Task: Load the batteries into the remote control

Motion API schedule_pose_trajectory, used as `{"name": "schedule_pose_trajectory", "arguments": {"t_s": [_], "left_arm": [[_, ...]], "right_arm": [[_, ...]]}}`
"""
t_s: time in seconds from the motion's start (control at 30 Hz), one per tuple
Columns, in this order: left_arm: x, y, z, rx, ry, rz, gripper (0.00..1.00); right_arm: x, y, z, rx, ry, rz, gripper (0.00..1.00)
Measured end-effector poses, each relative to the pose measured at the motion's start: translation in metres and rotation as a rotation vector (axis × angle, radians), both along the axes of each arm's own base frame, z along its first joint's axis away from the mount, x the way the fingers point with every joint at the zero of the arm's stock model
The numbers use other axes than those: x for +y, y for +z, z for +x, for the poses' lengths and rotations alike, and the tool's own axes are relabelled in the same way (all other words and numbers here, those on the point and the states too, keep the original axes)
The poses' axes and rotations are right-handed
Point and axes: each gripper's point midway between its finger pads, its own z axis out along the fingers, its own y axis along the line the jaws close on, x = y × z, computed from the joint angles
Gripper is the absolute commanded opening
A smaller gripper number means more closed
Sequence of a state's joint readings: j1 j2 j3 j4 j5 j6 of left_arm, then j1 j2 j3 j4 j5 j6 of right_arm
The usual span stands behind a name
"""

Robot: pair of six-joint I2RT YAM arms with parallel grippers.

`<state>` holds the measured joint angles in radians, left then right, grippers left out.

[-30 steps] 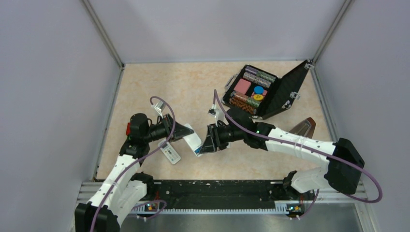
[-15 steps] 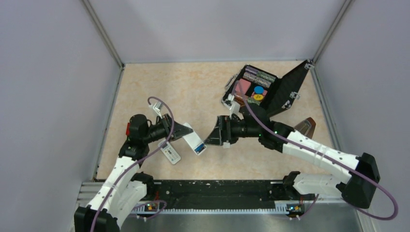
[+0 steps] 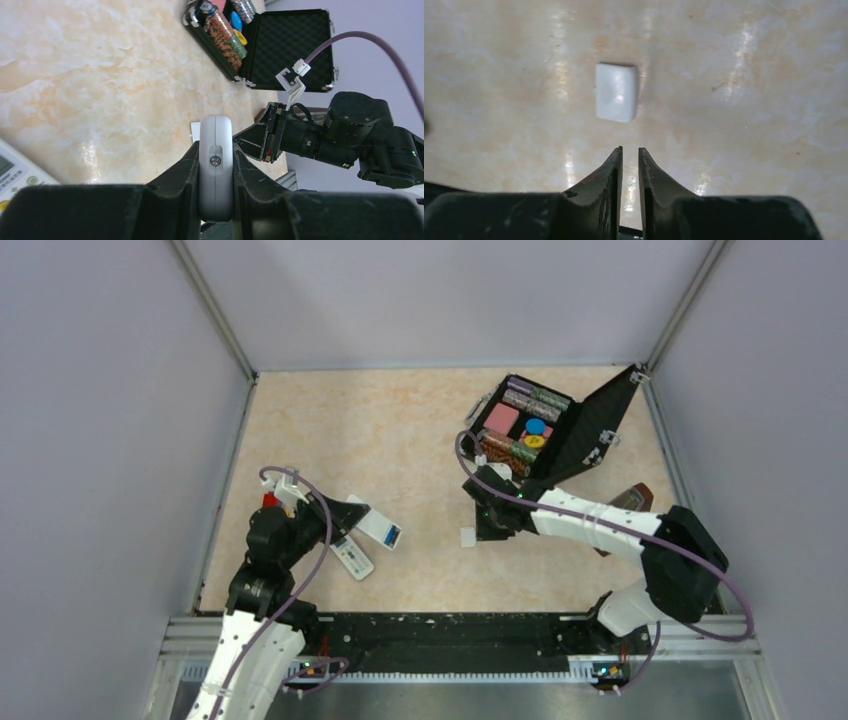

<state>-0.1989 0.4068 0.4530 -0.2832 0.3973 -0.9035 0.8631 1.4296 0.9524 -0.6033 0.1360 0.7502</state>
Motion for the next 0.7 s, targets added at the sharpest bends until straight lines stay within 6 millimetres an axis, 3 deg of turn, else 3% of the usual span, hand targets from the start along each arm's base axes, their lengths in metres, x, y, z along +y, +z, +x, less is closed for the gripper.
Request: {"name": "schedule_pose_trajectory", "arguments": {"t_s": [0.13, 0.27, 0.5, 0.7], "left_arm": [[0.006, -0.011, 0.000, 0.040, 0.035, 0.024, 0.00], [0.008, -0.017, -0.001, 0.059, 0.044, 0.035, 0.00], [0.008, -0.020, -0.001, 0.066, 0.043, 0.039, 0.00], [0.008, -0.024, -0.001, 0.073, 0.045, 0.042, 0.00]], "right_arm": [[-0.024, -0.028, 0.004, 0.018, -0.068, -0.158, 0.10], [-0.031, -0.041, 0.010, 0.021, -0.088, -0.233, 0.09], [-0.017, -0.062, 0.017, 0.058, -0.051, -0.263, 0.08], [0.005, -0.058, 0.022, 0.051, -0.011, -0.174, 0.11]]}}
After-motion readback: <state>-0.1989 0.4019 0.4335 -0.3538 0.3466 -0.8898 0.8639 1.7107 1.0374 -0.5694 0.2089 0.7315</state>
